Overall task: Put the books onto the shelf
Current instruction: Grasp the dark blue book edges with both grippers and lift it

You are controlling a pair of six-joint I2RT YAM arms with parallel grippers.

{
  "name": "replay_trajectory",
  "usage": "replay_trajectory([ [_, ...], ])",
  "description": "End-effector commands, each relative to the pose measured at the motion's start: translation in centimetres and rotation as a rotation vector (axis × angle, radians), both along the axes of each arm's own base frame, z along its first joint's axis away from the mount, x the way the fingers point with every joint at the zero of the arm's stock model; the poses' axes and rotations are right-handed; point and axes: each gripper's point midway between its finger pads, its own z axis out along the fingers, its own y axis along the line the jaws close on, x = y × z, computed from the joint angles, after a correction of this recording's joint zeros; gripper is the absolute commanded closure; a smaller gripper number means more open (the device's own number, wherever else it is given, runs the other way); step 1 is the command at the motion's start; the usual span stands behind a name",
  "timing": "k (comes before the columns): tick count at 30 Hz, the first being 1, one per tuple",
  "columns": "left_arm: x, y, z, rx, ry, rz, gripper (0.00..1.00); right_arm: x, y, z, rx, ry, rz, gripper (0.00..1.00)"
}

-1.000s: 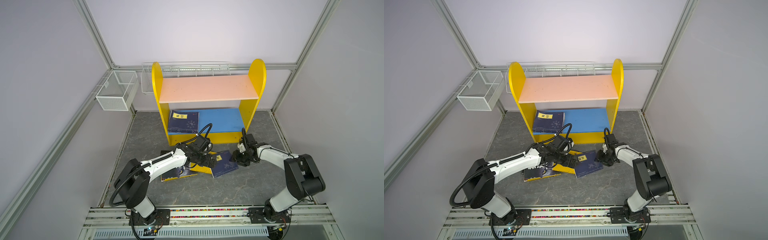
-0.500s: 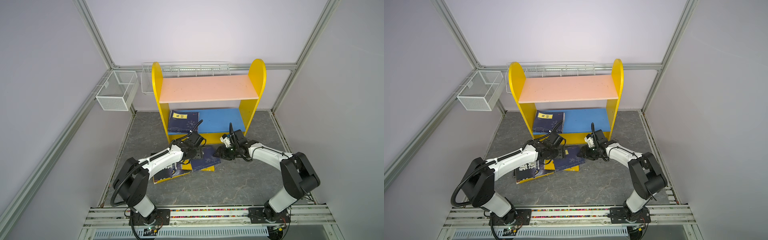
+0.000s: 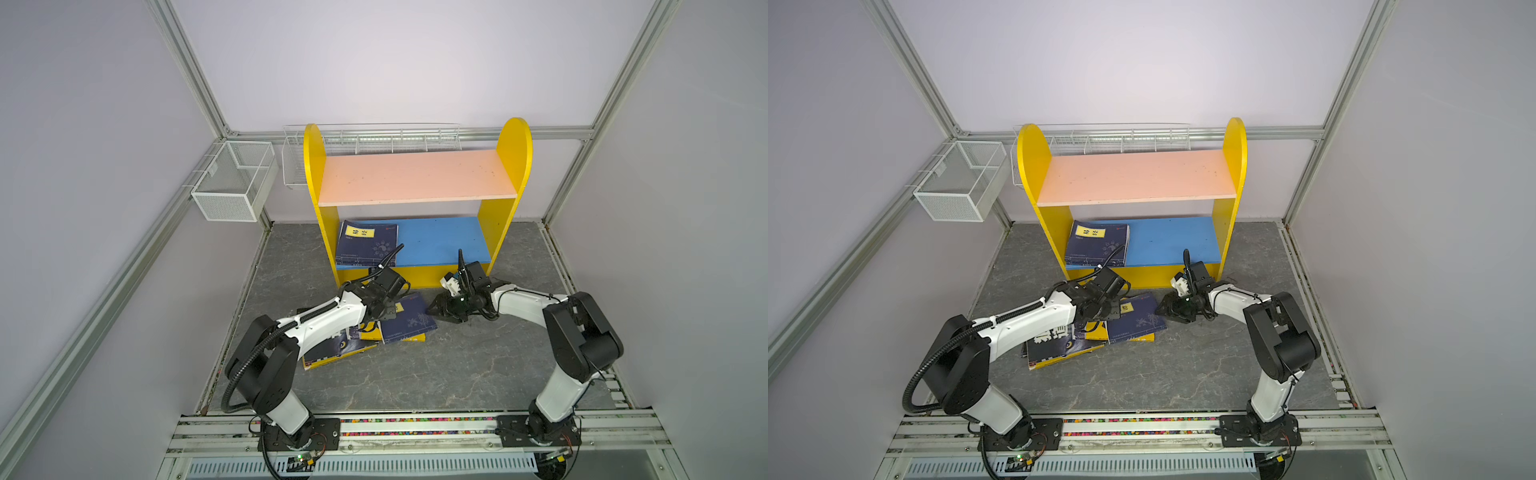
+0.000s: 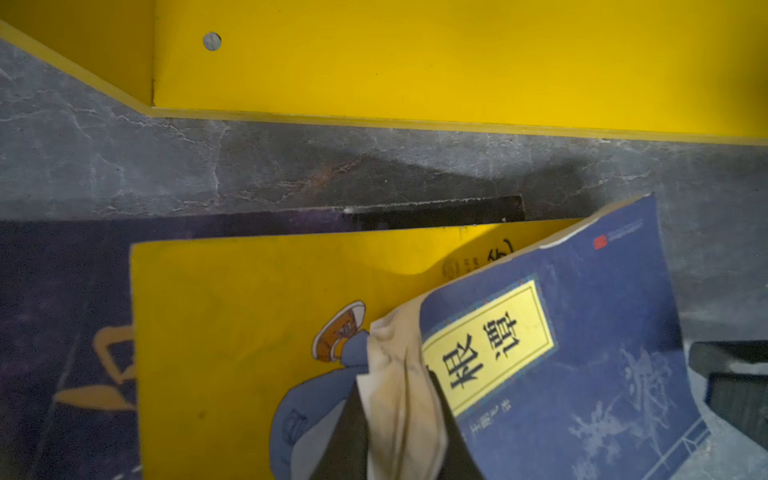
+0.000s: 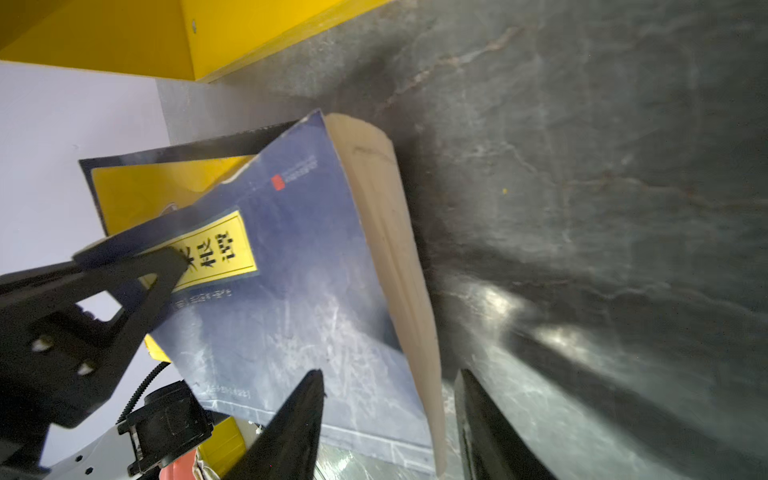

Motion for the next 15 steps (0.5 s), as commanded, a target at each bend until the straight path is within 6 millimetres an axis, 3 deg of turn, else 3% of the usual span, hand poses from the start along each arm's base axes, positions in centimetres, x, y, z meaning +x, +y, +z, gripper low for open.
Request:
replay_trajectory([
  [1, -5.2, 6.2, -5.6, 0.267, 0.232, 0.027, 0.87, -0.6, -0.3, -1.0, -0.005, 0.041, 0.025, 0.46],
  [8, -5.8, 7.2, -6.3, 0.296, 0.243, 0.039, 0.95, -1.0, 0.5, -2.1, 0.034, 0.097, 0.067, 0.48],
  [15, -6.0, 7.4, -6.6, 0.293, 0.245, 0.045, 0.95, -0.9, 2.2, 1.5, 0.213, 0.025, 0.102, 0.57],
])
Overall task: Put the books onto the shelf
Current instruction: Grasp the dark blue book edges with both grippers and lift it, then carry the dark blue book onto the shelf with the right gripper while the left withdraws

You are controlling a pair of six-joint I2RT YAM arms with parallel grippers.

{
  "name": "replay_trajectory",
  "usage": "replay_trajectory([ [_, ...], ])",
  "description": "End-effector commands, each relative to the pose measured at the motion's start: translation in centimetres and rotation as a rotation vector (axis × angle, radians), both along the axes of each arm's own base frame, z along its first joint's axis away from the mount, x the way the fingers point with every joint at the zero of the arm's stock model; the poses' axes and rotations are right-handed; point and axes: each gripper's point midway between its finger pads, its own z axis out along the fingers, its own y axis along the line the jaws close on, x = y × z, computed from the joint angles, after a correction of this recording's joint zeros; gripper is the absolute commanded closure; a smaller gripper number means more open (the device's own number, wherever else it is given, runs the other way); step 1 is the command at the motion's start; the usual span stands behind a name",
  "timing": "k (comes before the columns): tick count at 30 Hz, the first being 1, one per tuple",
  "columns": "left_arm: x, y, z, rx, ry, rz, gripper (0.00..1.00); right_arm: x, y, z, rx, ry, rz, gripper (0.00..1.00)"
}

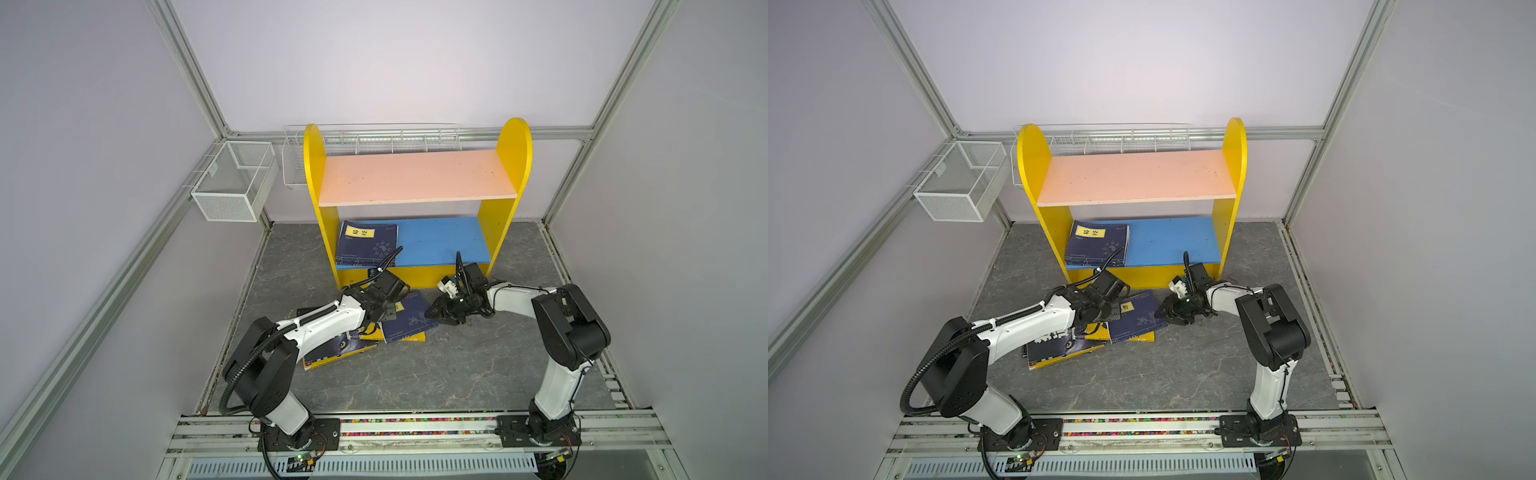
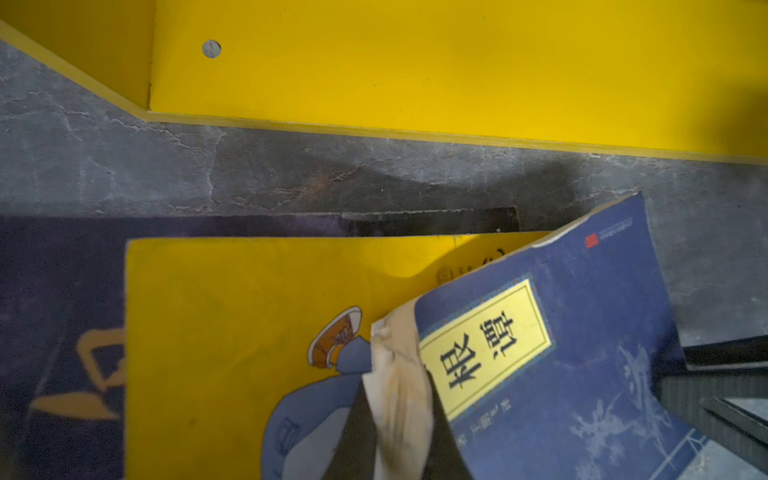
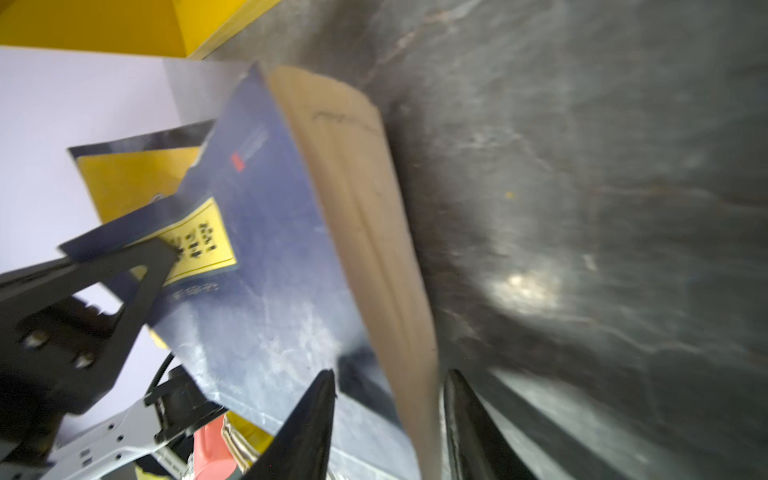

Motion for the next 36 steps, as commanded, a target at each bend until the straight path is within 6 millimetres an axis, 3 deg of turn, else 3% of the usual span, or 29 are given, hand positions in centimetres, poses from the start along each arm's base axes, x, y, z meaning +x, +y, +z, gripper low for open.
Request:
replay_trajectory([
  [1, -6.2, 7.4, -6.3, 0.312, 0.282, 0.032, 0.95, -0.4, 1.3, 3.1, 0.15, -0.048, 0.039, 0.58],
  [6, -5.9, 7.2, -6.1, 0.306, 0.272, 0.028, 0.95, -0.8, 2.1, 6.3, 0.269, -0.091, 0.056, 0.64],
  [15, -5.0, 6.2, -4.7, 0.248, 0.216, 0.01, 0.88, -1.7, 2.7, 9.0, 0.339, -0.128, 0.1, 0.86],
  [23, -4.0, 4.9, -3.0, 0.165, 0.149, -0.005, 0.88, -2.8, 3.8, 10.2, 0.342, -0.177, 0.168, 0.76],
  [30, -3.9, 4.8, -2.2, 0.14, 0.117, -0.001, 0.88, -2.8, 3.7, 10.7, 0.341, -0.197, 0.169, 0.91],
  [34, -3.7, 5.7, -0.9, 0.128, 0.071, 0.055, 0.7, -2.7, 3.2, 11.2, 0.333, -0.224, 0.153, 0.94],
  [36, -3.4, 6.4, 0.4, 0.123, 0.028, 0.107, 0.54, -2.9, 2.9, 11.8, 0.343, -0.236, 0.149, 0.94],
])
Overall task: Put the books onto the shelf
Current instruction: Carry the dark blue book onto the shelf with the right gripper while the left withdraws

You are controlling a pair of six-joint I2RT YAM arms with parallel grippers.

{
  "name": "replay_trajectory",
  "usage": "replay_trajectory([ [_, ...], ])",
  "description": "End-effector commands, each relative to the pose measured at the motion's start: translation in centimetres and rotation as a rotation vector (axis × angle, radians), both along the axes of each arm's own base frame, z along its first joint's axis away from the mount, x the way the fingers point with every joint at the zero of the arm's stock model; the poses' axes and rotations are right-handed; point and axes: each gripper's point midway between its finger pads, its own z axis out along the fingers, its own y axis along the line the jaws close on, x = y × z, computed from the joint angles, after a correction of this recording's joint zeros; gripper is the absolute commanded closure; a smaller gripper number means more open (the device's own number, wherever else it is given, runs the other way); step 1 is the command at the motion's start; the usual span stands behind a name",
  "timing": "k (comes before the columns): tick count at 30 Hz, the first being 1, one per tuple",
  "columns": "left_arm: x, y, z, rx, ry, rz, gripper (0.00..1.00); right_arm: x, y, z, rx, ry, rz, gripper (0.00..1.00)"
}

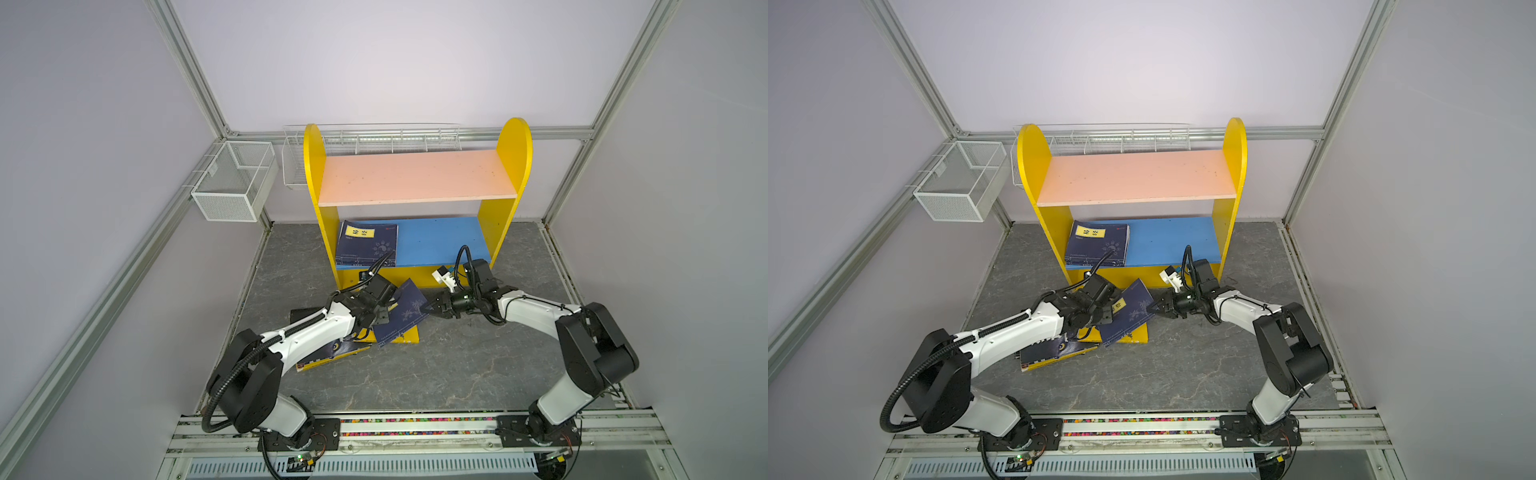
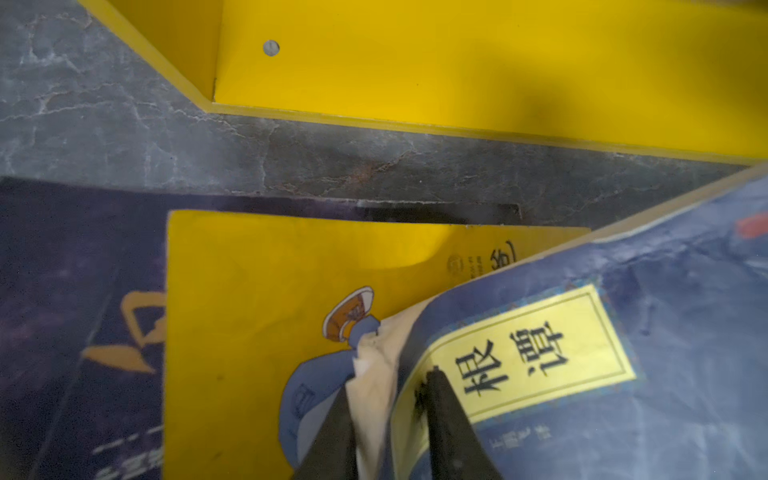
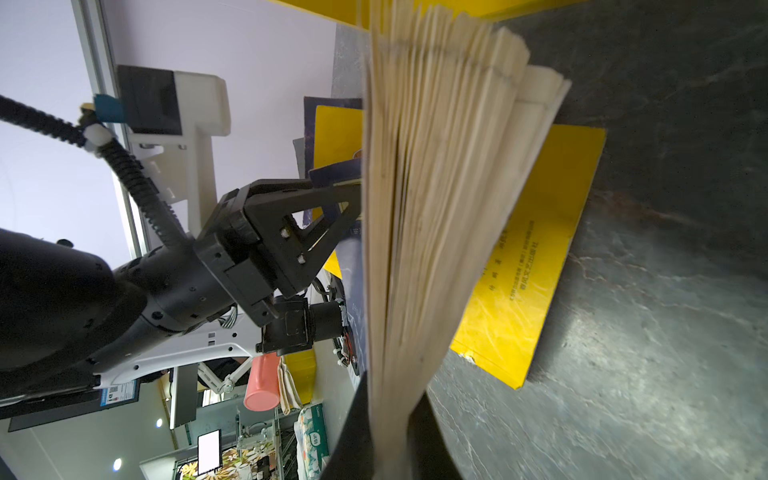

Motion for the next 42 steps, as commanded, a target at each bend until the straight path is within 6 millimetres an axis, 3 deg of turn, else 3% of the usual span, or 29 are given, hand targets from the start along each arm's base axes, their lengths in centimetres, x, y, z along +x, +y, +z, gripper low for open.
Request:
replay_trajectory([
  [1, -2.2, 4.6, -0.5, 0.13, 0.048, 0.11, 0.49, -0.7, -0.1, 3.1, 0.06, -0.093, 0.034, 0.93],
  [4, -2.0, 7.4, 3.1, 0.151, -0.062, 0.258, 0.38, -1.8, -1.0, 4.1, 0.073, -0.111, 0.029, 0.94],
  [7, -2.3, 10.9, 6.6, 0.167, -0.187, 0.418, 0.29, -2.5, -1.8, 6.8, 0.106, -0.18, 0.019, 0.94],
  [9, -2.6, 12.7, 7.9, 0.13, -0.222, 0.494, 0.27, -2.4, -2.4, 9.2, 0.131, -0.247, -0.005, 0.94],
  [14, -4.3, 17.1, 7.9, -0.014, -0.238, 0.704, 0.26, -0.4, -2.7, 16.5, 0.205, -0.42, -0.087, 0.94],
  [17, -5.4, 18.7, 6.9, -0.058, -0.232, 0.767, 0.26, 2.1, -2.4, 18.6, 0.212, -0.461, -0.192, 0.94],
  [22, -7.1, 19.6, 5.0, -0.096, -0.207, 0.833, 0.25, 7.1, -1.0, 19.1, 0.167, -0.478, -0.42, 0.94],
  [26, -7.8, 19.6, 3.9, -0.117, -0.189, 0.85, 0.25, 9.5, 0.8, 19.3, 0.201, -0.481, -0.515, 0.94],
  [32, -8.6, 20.2, 3.8, -0.12, -0.204, 0.859, 0.24, 11.9, 3.3, 19.5, 0.221, -0.492, -0.537, 0.94],
  [42, -9.2, 20.5, 3.5, -0.11, -0.197, 0.858, 0.21, 14.5, 8.3, 16.7, 0.211, -0.403, -0.525, 0.93],
])
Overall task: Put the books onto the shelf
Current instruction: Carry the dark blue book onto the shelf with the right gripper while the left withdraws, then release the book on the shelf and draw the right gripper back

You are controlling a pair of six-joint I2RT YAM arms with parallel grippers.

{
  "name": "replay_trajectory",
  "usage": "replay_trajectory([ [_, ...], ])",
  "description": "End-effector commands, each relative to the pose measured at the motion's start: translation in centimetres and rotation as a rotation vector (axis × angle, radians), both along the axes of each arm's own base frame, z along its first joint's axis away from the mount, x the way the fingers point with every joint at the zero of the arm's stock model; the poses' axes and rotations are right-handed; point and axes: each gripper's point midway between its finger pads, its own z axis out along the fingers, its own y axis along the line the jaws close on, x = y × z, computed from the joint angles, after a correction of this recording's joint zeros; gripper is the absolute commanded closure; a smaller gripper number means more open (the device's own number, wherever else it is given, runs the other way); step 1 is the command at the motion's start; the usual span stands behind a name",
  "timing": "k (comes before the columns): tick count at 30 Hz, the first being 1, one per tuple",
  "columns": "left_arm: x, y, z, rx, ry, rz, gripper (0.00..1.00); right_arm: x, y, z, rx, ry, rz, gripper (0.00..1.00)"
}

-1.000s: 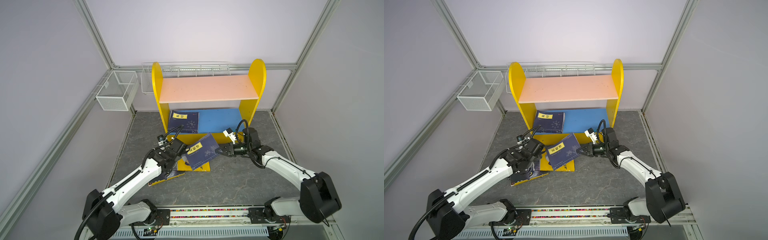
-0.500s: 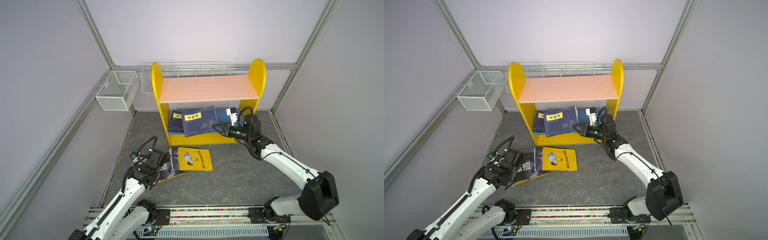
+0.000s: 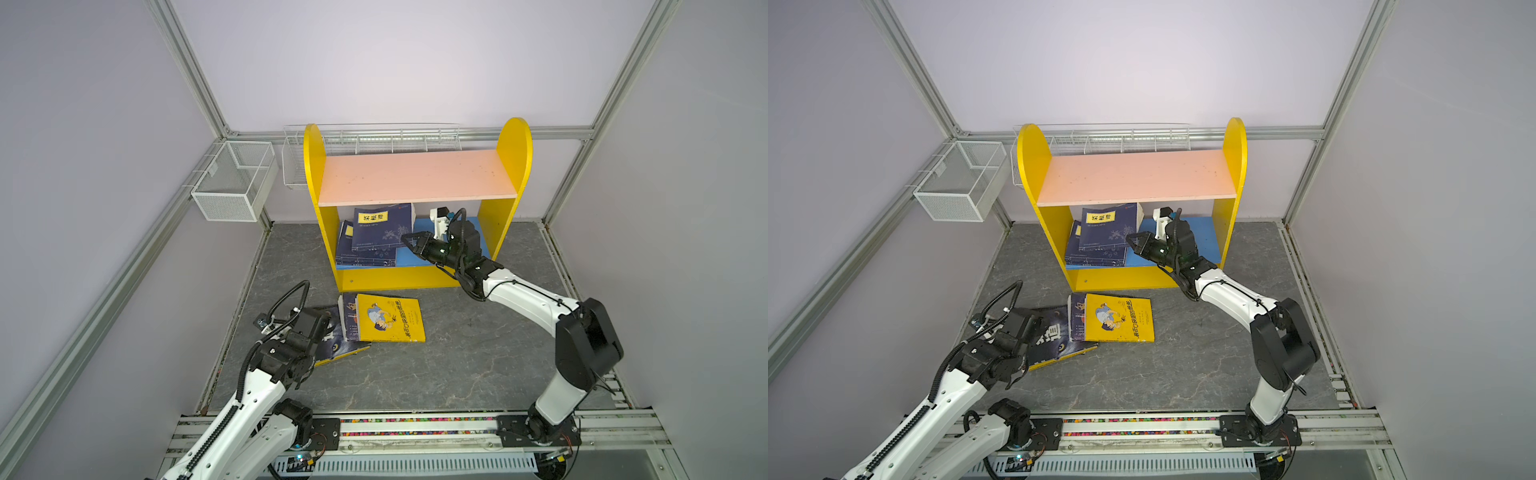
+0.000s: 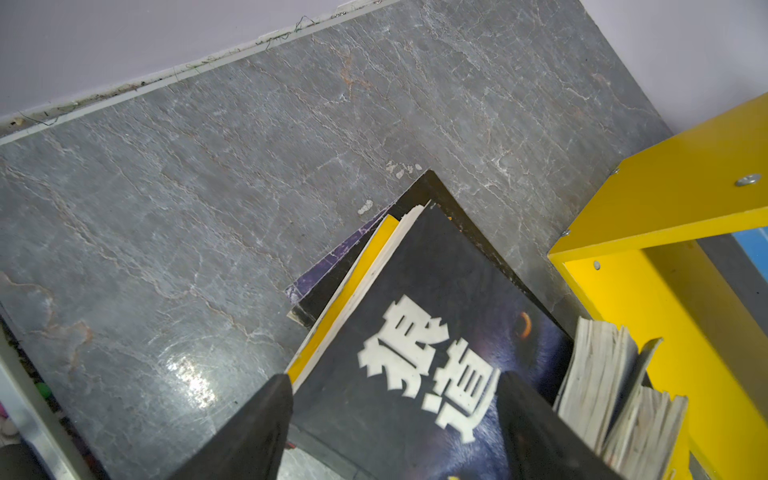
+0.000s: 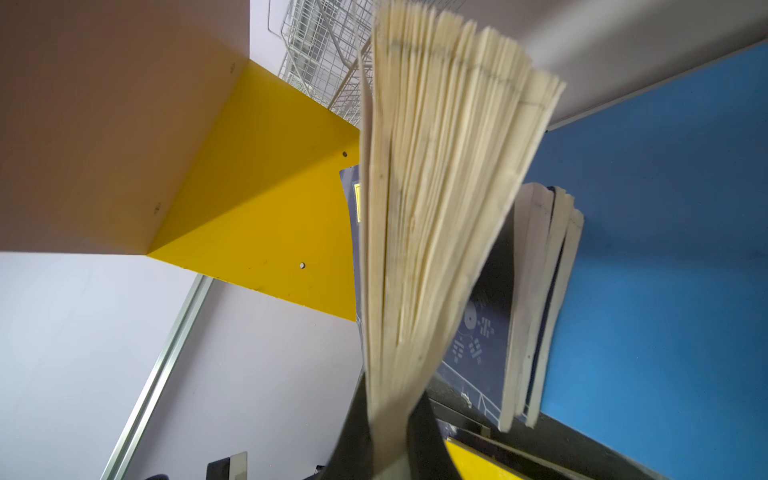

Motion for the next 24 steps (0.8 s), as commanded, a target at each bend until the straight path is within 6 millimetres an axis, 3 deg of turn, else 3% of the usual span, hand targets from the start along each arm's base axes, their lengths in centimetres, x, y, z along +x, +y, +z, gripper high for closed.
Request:
replay_trajectory([
  [1, -1.0, 0.9, -0.5, 0.024, 0.032, 0.033, 0.21, 0.5, 2.1, 2.1, 0.067, -0.04, 0.01, 0.93],
  [5, -1.1, 1.1, -0.6, 0.033, 0.039, 0.033, 0.2, 1.0, 3.6, 1.1, 0.052, -0.018, 0.015, 0.93],
  [11, -1.3, 1.2, -0.2, 0.028, 0.022, 0.028, 0.18, 1.9, 4.1, -0.5, 0.052, 0.022, -0.012, 0.94],
  [18, -1.5, 1.4, -0.2, 0.039, 0.026, 0.027, 0.17, 1.4, 4.9, -2.0, 0.032, 0.067, 0.007, 0.93],
  [24, -1.4, 1.3, -0.2, 0.036, 0.024, 0.026, 0.16, 0.9, 6.1, -3.7, -0.048, 0.135, 0.05, 0.86],
])
